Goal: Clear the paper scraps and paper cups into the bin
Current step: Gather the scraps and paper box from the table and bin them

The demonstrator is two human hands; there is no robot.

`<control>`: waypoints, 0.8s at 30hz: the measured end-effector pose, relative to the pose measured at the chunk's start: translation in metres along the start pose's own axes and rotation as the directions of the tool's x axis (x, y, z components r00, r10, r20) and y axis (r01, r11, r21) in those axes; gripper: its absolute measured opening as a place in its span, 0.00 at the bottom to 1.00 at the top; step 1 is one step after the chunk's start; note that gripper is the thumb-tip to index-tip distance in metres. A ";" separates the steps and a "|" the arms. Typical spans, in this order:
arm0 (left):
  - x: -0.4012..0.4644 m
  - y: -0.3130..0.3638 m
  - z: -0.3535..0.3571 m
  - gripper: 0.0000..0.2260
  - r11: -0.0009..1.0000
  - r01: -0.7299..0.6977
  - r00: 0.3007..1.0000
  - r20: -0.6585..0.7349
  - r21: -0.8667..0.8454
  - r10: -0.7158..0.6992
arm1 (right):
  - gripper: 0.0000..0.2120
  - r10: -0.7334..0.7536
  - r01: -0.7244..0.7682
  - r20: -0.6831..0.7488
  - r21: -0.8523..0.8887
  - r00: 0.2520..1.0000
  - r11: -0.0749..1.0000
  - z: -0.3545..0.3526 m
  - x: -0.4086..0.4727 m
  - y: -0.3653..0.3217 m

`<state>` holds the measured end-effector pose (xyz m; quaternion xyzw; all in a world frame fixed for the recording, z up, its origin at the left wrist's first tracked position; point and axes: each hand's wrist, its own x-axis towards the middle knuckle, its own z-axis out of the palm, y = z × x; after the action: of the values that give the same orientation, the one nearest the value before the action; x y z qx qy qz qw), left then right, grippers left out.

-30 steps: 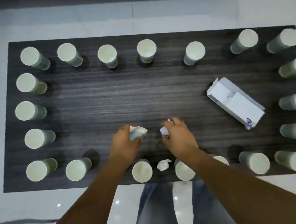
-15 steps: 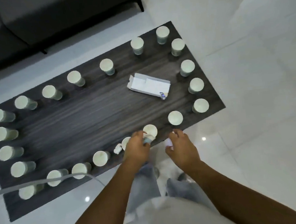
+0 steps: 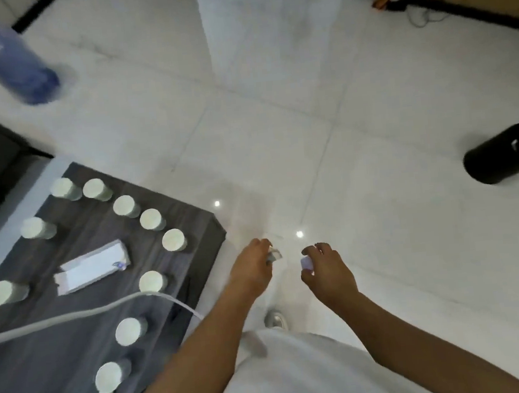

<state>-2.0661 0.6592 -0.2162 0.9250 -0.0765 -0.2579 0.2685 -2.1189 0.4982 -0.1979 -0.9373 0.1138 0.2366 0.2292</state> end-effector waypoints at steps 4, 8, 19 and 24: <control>0.052 0.064 0.006 0.13 0.936 -0.268 0.958 0.168 0.227 0.233 | 0.17 0.176 -0.165 -0.078 0.124 0.981 0.978 -0.033 0.005 0.051; 0.111 0.119 0.009 0.12 0.800 -0.484 0.864 0.337 0.355 0.374 | 0.17 0.287 -0.264 -0.114 0.181 0.951 0.947 -0.063 0.029 0.094; 0.283 0.263 -0.001 0.14 0.595 -0.707 0.700 0.499 0.382 0.511 | 0.17 0.504 -0.416 -0.170 0.379 0.847 0.827 -0.182 0.143 0.172; 0.335 0.335 0.006 0.14 0.521 -0.760 0.644 0.560 0.389 0.521 | 0.19 0.568 -0.438 -0.179 0.469 0.803 0.767 -0.231 0.174 0.215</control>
<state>-1.7835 0.2796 -0.1868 0.7932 -0.5449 -0.2710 0.0214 -1.9478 0.1813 -0.1838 -0.8274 0.4449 0.1107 0.3243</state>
